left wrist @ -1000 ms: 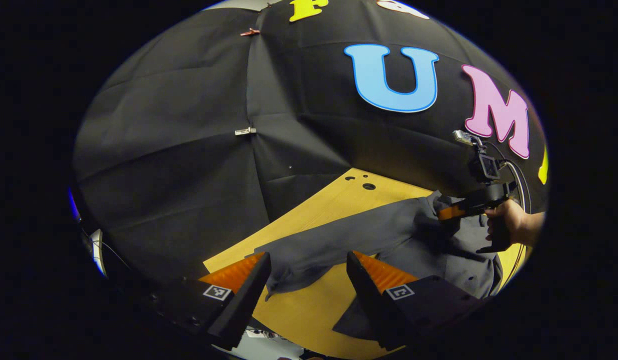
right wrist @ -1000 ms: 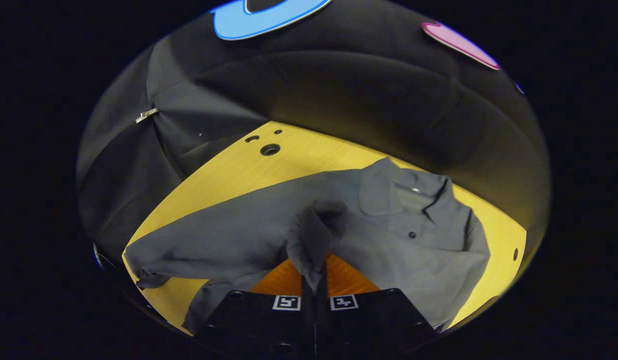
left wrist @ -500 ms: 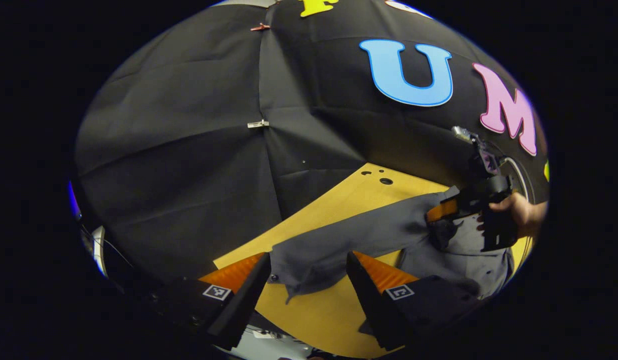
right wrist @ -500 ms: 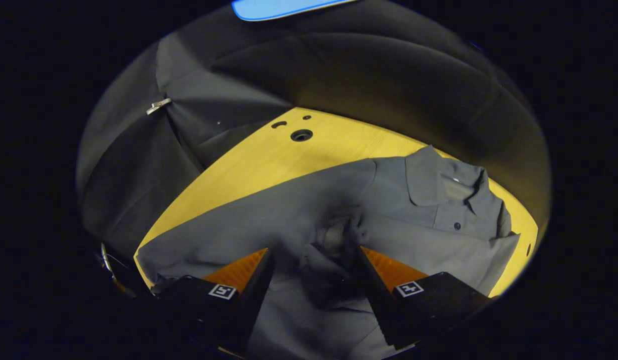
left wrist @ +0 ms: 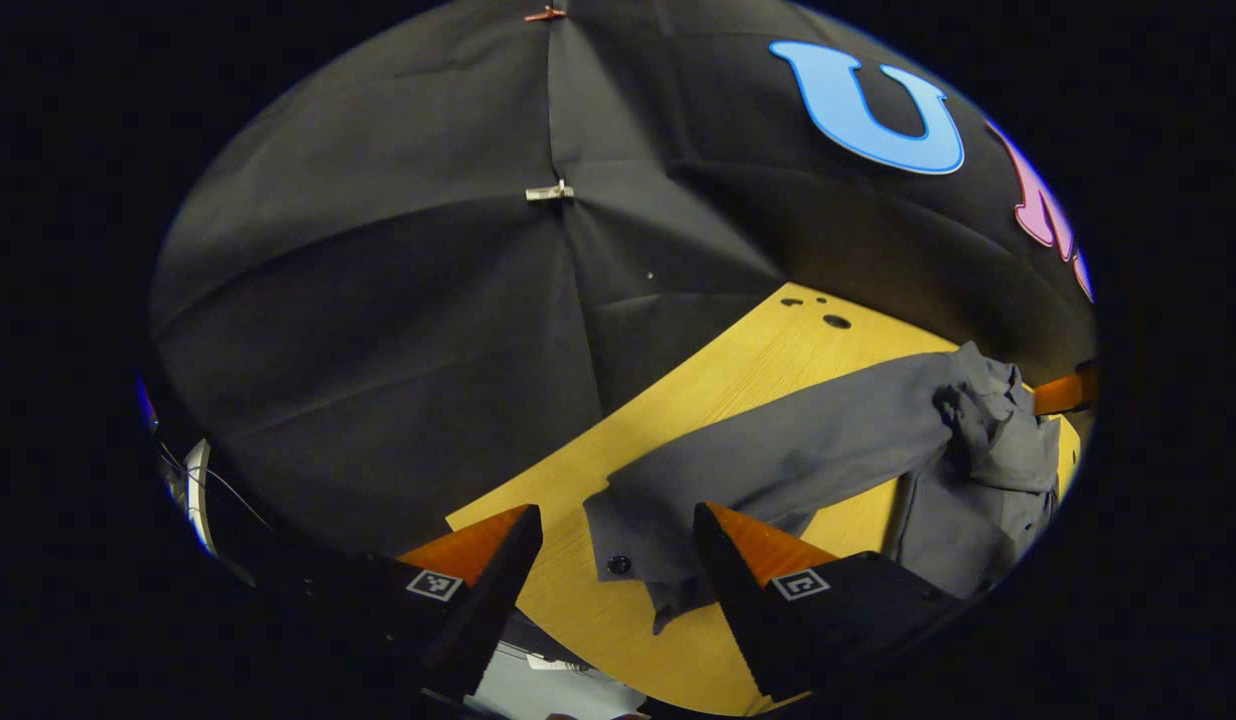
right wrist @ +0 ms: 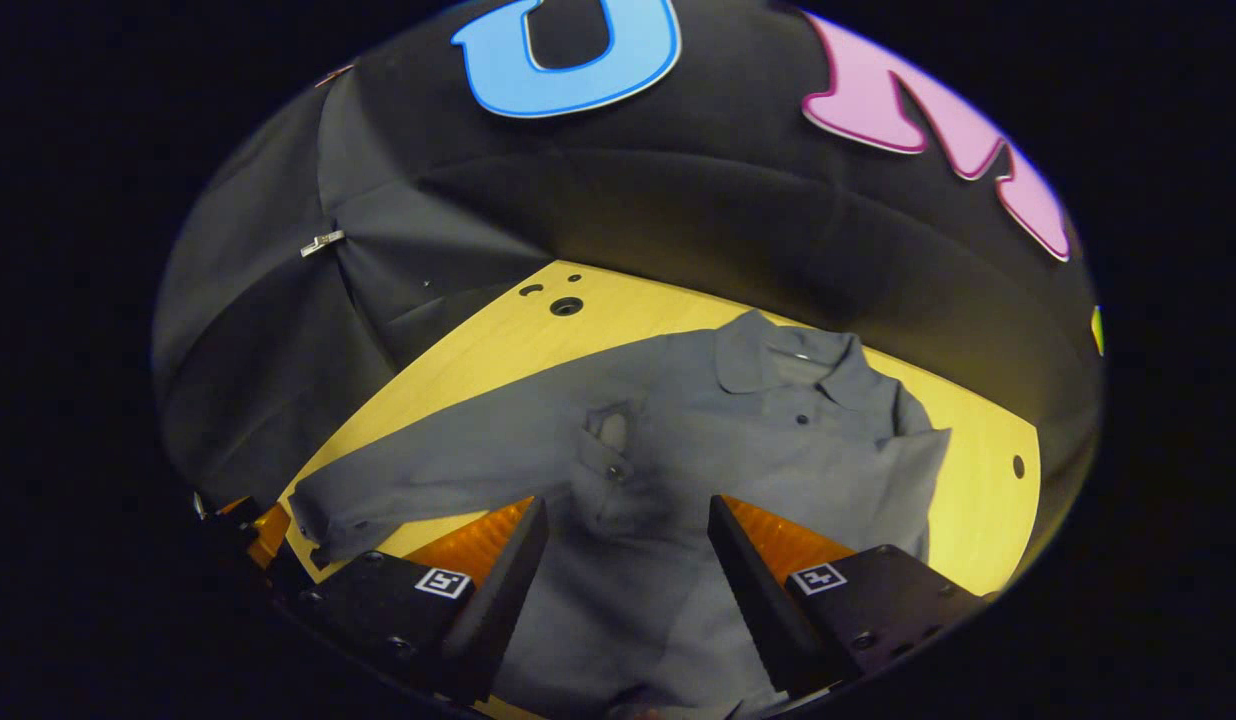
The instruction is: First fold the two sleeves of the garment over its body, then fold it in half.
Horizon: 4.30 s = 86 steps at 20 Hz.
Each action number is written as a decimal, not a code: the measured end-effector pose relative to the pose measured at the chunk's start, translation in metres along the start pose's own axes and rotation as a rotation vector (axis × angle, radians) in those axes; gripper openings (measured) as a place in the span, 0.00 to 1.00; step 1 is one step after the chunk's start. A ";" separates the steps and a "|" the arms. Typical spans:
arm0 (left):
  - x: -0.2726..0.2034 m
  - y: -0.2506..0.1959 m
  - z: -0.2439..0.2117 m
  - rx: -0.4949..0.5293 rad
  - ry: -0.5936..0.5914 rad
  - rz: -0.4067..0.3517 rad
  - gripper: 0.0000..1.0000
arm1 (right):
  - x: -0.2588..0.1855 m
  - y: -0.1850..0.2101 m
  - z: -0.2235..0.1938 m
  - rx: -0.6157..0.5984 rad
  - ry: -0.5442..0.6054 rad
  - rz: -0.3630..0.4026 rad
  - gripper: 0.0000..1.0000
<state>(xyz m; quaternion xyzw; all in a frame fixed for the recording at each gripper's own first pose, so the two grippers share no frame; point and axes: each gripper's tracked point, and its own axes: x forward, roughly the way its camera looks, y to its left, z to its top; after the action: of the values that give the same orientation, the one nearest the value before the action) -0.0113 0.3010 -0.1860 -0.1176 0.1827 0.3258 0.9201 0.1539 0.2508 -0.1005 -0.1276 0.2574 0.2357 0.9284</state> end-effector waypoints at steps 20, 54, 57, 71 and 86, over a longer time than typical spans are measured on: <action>0.075 -0.049 -0.030 0.050 0.171 -0.099 0.81 | -0.157 -0.125 -0.144 0.327 0.005 -0.321 0.99; -0.093 -0.487 0.078 0.463 -0.097 -0.725 0.05 | -0.197 -0.267 -0.251 0.602 -0.006 -0.471 0.99; -0.115 -0.545 0.050 0.501 -0.077 -0.804 0.05 | -0.210 -0.283 -0.266 0.629 0.004 -0.504 0.99; -0.125 -0.658 -0.037 0.587 0.056 -0.894 0.15 | -0.225 -0.293 -0.305 0.736 0.042 -0.529 0.99; -0.114 -0.485 -0.021 0.492 0.103 -0.881 0.91 | -0.163 -0.264 -0.281 0.624 0.139 -0.289 0.99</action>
<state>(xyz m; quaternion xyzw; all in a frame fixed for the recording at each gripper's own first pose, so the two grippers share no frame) 0.2125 -0.1376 -0.1104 0.0210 0.2323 -0.1525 0.9604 0.0461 -0.1365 -0.2169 0.1117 0.3589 0.0028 0.9267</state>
